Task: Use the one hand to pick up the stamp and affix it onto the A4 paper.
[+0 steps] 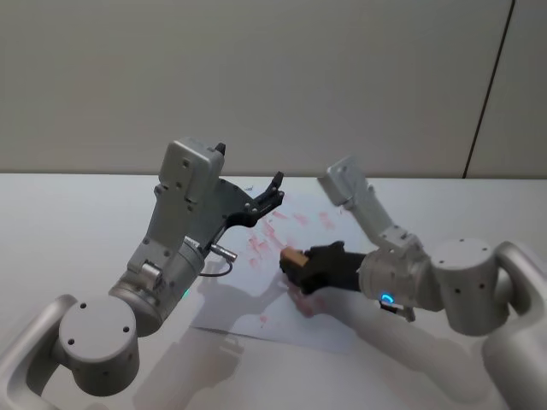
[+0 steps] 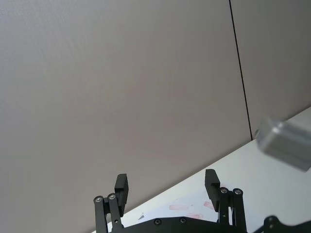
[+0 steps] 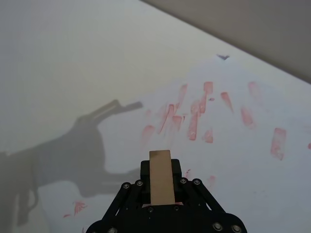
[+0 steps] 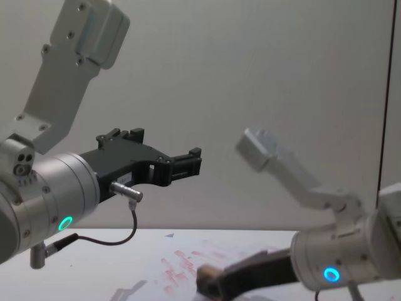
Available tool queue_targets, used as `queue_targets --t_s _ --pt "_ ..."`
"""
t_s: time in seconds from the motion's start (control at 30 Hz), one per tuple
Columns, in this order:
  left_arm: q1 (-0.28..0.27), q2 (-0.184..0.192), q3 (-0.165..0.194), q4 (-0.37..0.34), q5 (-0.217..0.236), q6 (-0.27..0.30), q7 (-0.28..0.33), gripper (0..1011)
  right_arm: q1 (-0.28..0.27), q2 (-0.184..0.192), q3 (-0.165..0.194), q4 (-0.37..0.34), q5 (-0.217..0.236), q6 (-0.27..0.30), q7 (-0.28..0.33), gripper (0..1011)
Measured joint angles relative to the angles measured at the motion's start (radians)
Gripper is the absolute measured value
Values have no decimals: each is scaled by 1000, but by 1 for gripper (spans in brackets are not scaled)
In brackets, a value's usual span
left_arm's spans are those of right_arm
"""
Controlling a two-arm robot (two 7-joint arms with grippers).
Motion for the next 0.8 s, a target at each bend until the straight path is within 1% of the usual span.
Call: queue_targets --t_s 0.03,0.13,0.3,0.53,0.67,0.7,0.8 --pt "0 0 0 0 0 0 0 1003 9 -4 -5 19 -16 7 14 220" --pt "0 0 0 0 0 0 0 1003 25 -10 -13 51 -43 16 40 220" --pt "0 0 0 0 0 0 0 1003 49 -17 -22 91 -77 19 68 220" --pt "0 0 0 0 0 0 0 1003 64 -22 -29 125 -98 13 81 220" --pt "0 0 0 0 0 0 0 1003 74 -27 -33 149 -102 -17 81 220" --pt "0 0 0 0 0 0 0 1002 74 -27 -33 149 -102 -17 81 220" --pt "0 0 0 0 0 0 0 1003 82 -31 -33 165 -97 -48 70 220"
